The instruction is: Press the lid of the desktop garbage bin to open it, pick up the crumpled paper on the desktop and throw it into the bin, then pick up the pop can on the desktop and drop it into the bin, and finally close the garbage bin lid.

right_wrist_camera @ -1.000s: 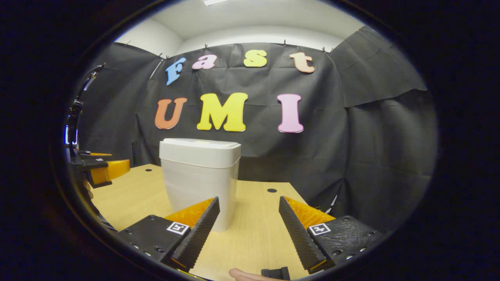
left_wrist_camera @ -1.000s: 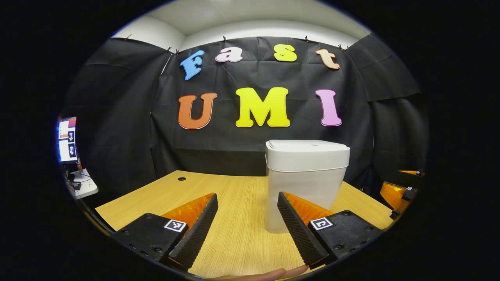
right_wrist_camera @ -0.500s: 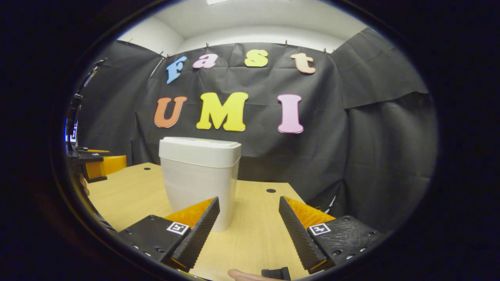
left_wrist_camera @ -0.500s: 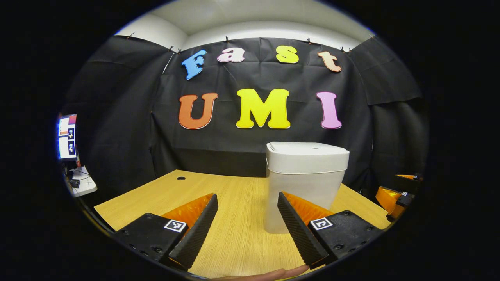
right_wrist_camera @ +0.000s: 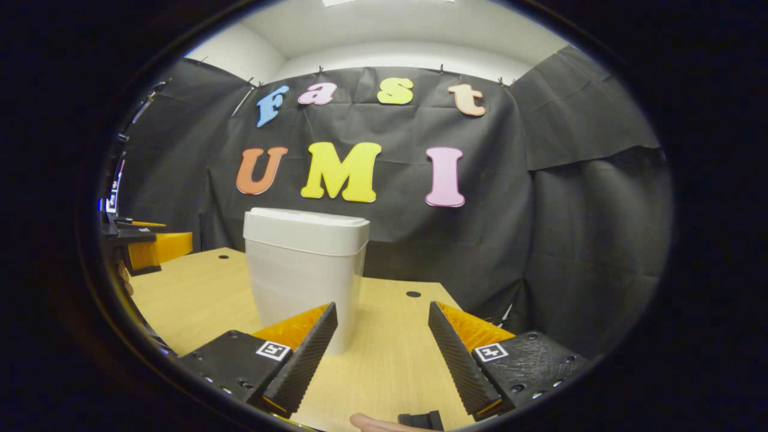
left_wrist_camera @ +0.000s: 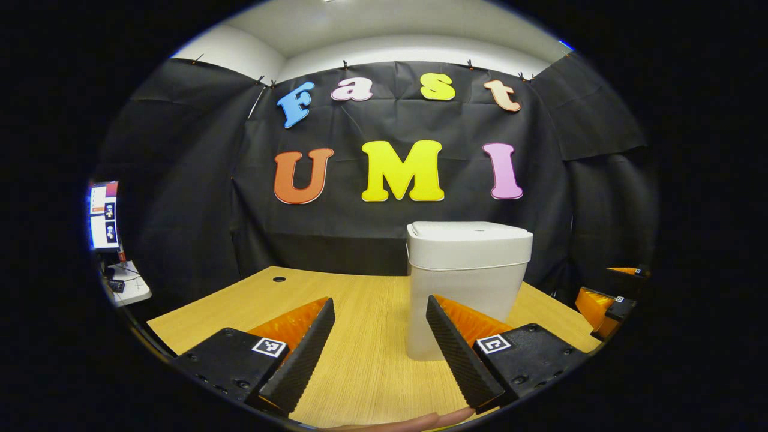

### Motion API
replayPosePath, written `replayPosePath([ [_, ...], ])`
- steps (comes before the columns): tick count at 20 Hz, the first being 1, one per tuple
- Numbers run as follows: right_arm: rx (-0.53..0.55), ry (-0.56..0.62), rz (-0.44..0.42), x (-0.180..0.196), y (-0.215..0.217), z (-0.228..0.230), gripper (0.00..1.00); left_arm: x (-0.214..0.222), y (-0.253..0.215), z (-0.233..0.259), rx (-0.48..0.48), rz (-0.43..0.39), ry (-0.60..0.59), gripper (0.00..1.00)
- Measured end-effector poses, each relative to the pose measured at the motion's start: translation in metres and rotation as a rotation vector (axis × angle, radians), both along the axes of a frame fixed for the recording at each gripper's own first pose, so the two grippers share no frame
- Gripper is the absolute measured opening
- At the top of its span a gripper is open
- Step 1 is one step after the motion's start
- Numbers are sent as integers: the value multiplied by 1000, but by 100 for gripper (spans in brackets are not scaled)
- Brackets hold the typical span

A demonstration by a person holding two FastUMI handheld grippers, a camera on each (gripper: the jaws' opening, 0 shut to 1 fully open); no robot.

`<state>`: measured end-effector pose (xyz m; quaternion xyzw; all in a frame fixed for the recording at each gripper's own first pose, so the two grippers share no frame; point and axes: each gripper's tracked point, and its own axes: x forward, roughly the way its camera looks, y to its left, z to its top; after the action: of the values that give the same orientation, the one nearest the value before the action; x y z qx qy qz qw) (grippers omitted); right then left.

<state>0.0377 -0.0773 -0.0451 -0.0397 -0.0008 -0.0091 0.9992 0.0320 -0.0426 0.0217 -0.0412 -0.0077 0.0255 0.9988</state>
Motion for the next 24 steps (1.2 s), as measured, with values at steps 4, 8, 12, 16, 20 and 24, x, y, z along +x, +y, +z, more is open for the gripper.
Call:
replayPosePath([
  [4, -12, -6, 3, -1, 4, 0, 95, 0, 0, 2, 1, 2, -6, 99],
  [8, -9, 0, 11, 0, 8, -2, 95, 1, 1, 1, 1, 2, -5, 99],
  [12, 4, 0, 12, 2, 10, -2, 95, 1, 1, 1, 4, 1, -1, 99],
  [16, 61, 25, 33, 4, 20, -8, 98, -1, 1, 2, 10, 1, -1, 99],
  [20, 45, 32, 23, 4, 25, -6, 98, -6, -5, 4, 14, -19, -7, 99],
  [24, 33, 17, 23, 7, 43, -1, 95, -9, -15, -5, 52, -49, 26, 99],
])
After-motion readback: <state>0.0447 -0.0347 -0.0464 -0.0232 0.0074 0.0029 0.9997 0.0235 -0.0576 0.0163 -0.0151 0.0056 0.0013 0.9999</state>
